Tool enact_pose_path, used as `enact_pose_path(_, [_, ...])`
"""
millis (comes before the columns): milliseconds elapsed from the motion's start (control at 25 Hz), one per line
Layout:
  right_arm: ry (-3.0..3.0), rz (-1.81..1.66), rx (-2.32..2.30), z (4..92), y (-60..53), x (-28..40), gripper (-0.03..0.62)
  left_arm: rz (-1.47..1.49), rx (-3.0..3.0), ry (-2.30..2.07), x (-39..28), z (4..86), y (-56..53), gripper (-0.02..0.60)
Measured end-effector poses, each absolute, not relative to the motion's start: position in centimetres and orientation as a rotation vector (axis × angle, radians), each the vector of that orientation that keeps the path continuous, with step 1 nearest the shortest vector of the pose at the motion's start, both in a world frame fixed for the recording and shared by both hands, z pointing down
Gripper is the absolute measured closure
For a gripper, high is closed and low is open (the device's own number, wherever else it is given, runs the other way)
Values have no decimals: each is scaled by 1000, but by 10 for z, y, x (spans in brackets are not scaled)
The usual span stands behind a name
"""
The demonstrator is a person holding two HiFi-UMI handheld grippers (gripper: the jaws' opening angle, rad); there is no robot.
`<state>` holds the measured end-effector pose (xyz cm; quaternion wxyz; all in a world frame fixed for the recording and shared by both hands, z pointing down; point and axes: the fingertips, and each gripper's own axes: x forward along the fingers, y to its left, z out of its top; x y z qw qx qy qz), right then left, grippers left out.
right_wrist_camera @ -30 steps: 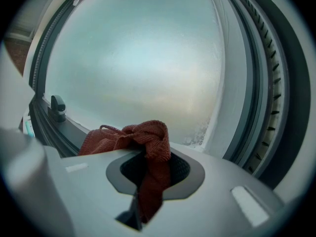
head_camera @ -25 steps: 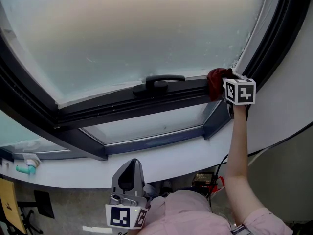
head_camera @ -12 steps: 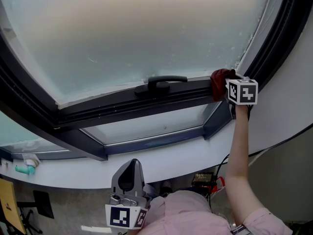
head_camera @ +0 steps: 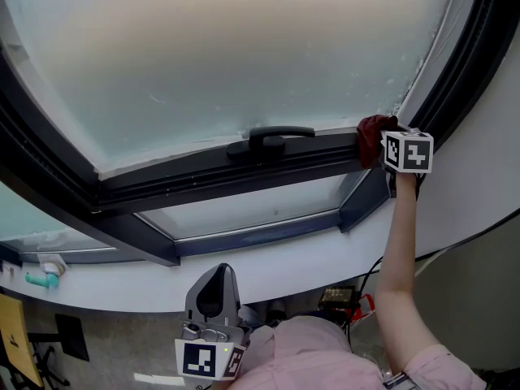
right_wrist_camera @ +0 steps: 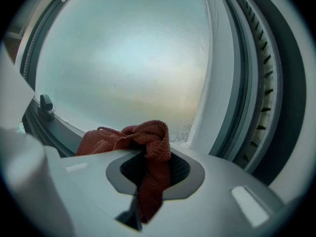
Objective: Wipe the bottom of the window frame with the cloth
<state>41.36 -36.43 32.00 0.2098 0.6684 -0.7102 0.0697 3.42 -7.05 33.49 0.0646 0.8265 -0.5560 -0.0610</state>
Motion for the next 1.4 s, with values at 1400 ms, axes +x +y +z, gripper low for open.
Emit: enact_pose_path(1400, [-1969, -870, 1664, 281, -252, 176, 525, -171, 2548, -1599, 7, 328, -64, 586])
